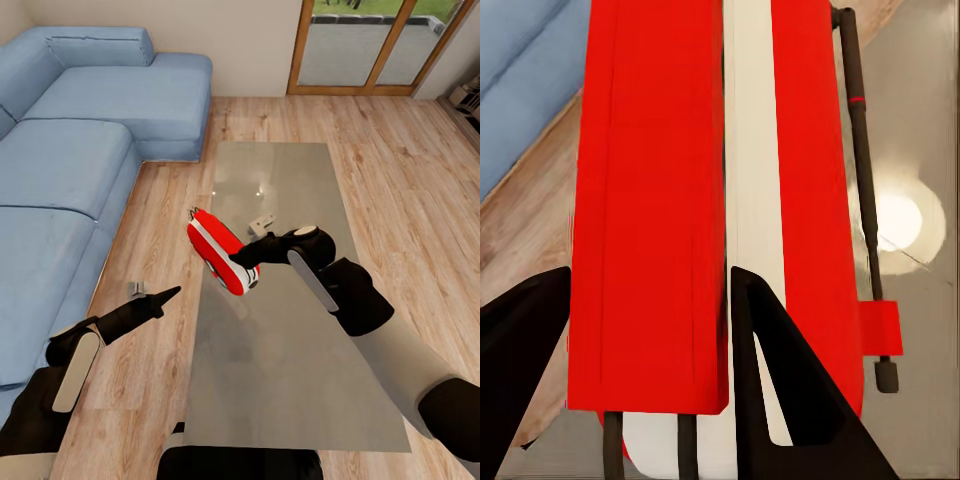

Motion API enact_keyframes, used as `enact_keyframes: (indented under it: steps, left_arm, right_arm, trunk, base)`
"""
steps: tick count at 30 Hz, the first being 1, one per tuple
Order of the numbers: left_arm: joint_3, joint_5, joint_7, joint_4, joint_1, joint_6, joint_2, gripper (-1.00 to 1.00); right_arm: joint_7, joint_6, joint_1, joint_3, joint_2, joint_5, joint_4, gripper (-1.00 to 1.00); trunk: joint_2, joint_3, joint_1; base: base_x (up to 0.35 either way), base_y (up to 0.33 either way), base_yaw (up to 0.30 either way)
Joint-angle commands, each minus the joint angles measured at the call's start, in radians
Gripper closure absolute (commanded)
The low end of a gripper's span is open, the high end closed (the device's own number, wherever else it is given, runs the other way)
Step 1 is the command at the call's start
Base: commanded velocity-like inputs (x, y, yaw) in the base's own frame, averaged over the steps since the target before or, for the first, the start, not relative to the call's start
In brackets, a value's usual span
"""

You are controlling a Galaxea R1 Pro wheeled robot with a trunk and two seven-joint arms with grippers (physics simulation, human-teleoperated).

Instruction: Turn on the radio receiver that's on the table in the living room.

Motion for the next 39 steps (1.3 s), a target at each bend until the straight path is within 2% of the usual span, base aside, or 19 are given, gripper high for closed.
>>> enact_keyframes:
  steps: [1,3,4,8,12,27,28,32,35,39]
  left_arm:
    - [-0.003,-0.006,-0.006,0.006,-0.006,-0.006,-0.006,1.0]
    - [-0.006,-0.017,-0.011,0.017,-0.005,0.001,0.006,1.0]
    - [-0.011,-0.011,-0.005,0.022,0.0,0.007,0.012,1.0]
    - [-0.033,0.01,0.018,0.01,0.023,0.029,0.016,1.0]
    - [-0.052,0.028,0.023,0.0,0.045,0.039,0.015,1.0]
    - [-0.057,0.027,0.033,0.014,0.044,0.048,0.009,1.0]
    - [-0.057,0.023,0.034,0.025,0.044,0.048,0.01,1.0]
    - [-0.052,-0.05,0.028,0.111,0.044,0.041,0.031,1.0]
    - [-0.051,-0.086,0.027,0.133,0.038,0.039,0.035,1.0]
    - [-0.05,-0.132,0.027,0.225,0.008,0.025,0.031,1.0]
  right_arm:
    - [-0.006,-0.006,0.006,0.006,-0.006,-0.006,0.006,1.0]
    - [-0.017,-0.006,0.018,0.018,-0.018,0.003,0.021,1.0]
    - [-0.023,0.0,0.024,0.025,-0.024,0.018,0.029,1.0]
    - [-0.027,0.023,0.048,0.044,-0.016,0.061,0.025,1.0]
    - [-0.027,0.023,0.072,0.044,-0.018,0.05,0.004,1.0]
    - [-0.026,0.023,0.16,0.038,-0.019,0.052,-0.075,1.0]
    - [-0.026,0.023,0.238,0.038,-0.019,0.052,-0.108,1.0]
    - [-0.026,0.023,0.238,0.015,-0.021,0.051,-0.11,1.0]
    - [-0.026,0.023,0.238,0.01,-0.022,0.05,-0.11,1.0]
    - [-0.026,0.023,0.238,0.008,-0.022,0.05,-0.11,1.0]
  trunk:
    - [0.0,0.0,0.0]
    - [0.0,0.0,0.0]
    - [0.0,0.0,0.0]
    - [0.0,0.0,0.0]
    - [0.0,0.0,0.0]
    - [0.0,0.0,0.0]
    - [0.0,0.0,0.0]
    - [0.0,0.0,0.0]
    - [0.0,0.0,0.0]
    - [0.0,0.0,0.0]
  base:
    - [0.0,0.0,0.0]
    - [0.0,0.0,0.0]
    - [0.0,0.0,0.0]
    - [0.0,0.0,0.0]
    - [0.0,0.0,0.0]
    - [0.0,0.0,0.0]
    - [0.0,0.0,0.0]
    - [0.0,0.0,0.0]
    - [0.0,0.0,0.0]
    - [0.0,0.0,0.0]
